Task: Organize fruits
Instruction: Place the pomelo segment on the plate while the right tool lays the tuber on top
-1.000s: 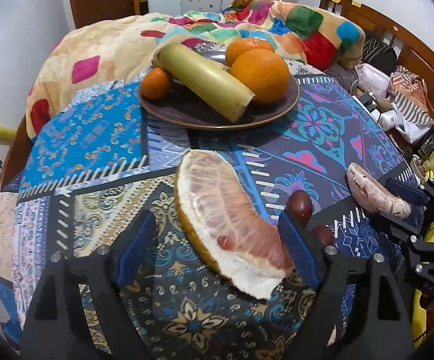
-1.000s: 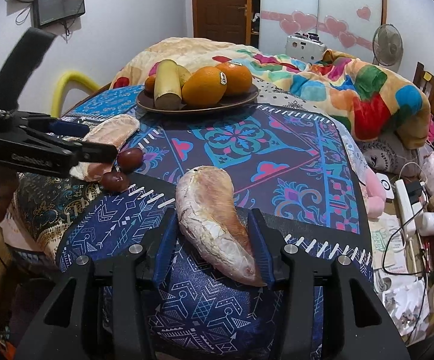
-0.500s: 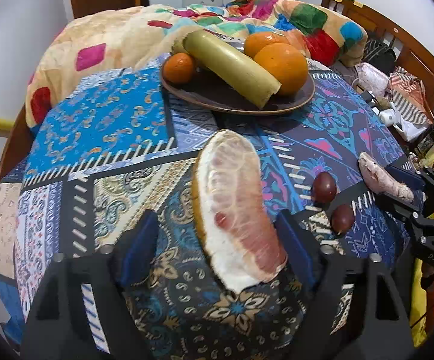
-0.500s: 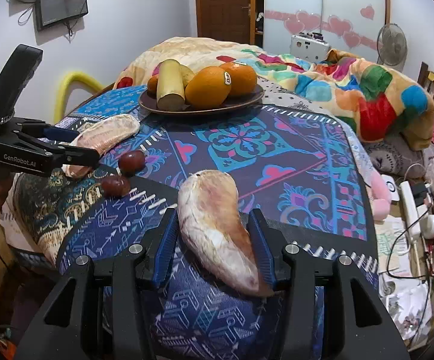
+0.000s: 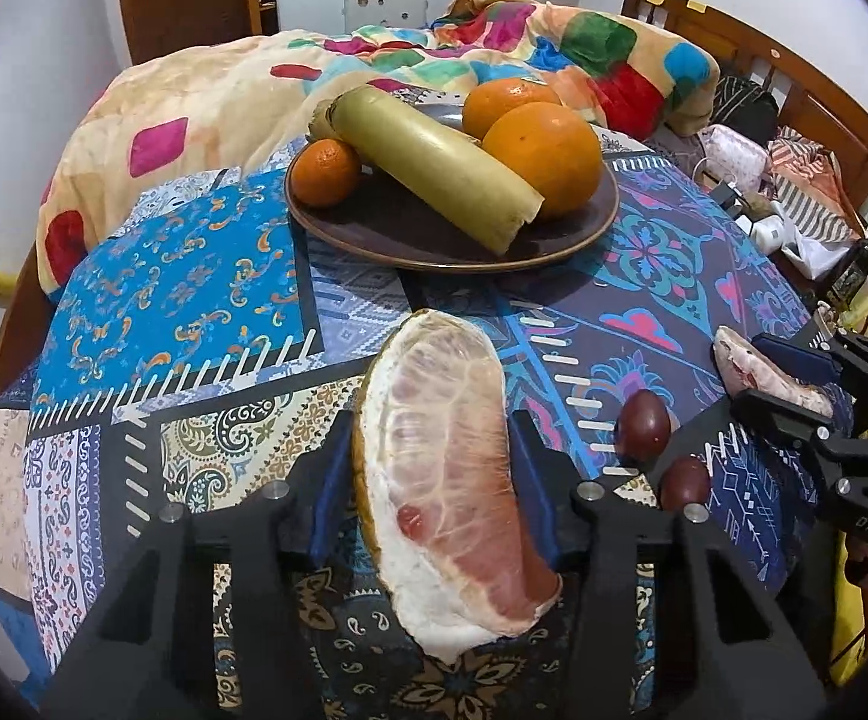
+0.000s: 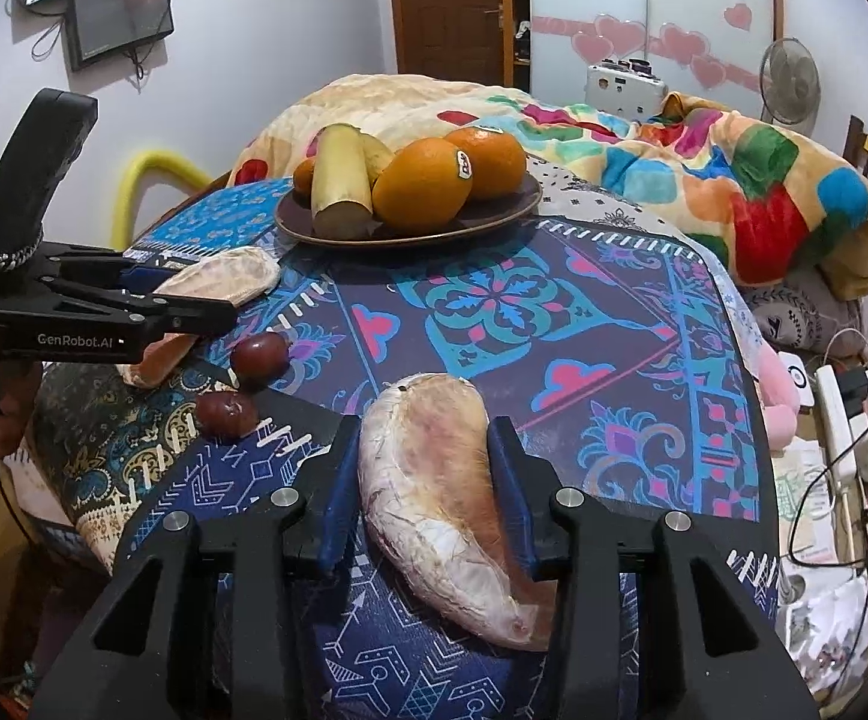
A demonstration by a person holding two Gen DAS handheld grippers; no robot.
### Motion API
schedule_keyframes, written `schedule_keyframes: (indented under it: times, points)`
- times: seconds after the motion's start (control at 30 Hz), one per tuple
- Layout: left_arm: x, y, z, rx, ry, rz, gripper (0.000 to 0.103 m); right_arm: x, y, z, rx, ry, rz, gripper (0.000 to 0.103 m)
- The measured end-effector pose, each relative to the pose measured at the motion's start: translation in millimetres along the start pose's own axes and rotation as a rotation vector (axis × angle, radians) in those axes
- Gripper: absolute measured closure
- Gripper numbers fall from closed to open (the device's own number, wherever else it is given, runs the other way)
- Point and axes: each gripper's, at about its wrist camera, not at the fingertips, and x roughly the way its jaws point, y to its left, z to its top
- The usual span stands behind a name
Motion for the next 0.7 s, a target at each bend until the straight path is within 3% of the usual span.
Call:
schedule_keyframes:
  times: [0.13,0.57,0.7]
  points:
    - [-4.9,-1.0,-0.5,0.001,-0.01,0.006,0.055,-1.9,0.7,3.2,0.007,-0.01,0.004,0.065]
    - [-50.4,5.5,26.0,-0.026,-0.168,0.008,0.055,-24.1,3.8,40.7,0.018,-0.142,-0.016,0.067]
    - [-55.3,6.3,41.9,-0.025,-0.199,0.002,0.055,-23.6,2.5,56.0,0.021,-0.168,-0.02,0.08]
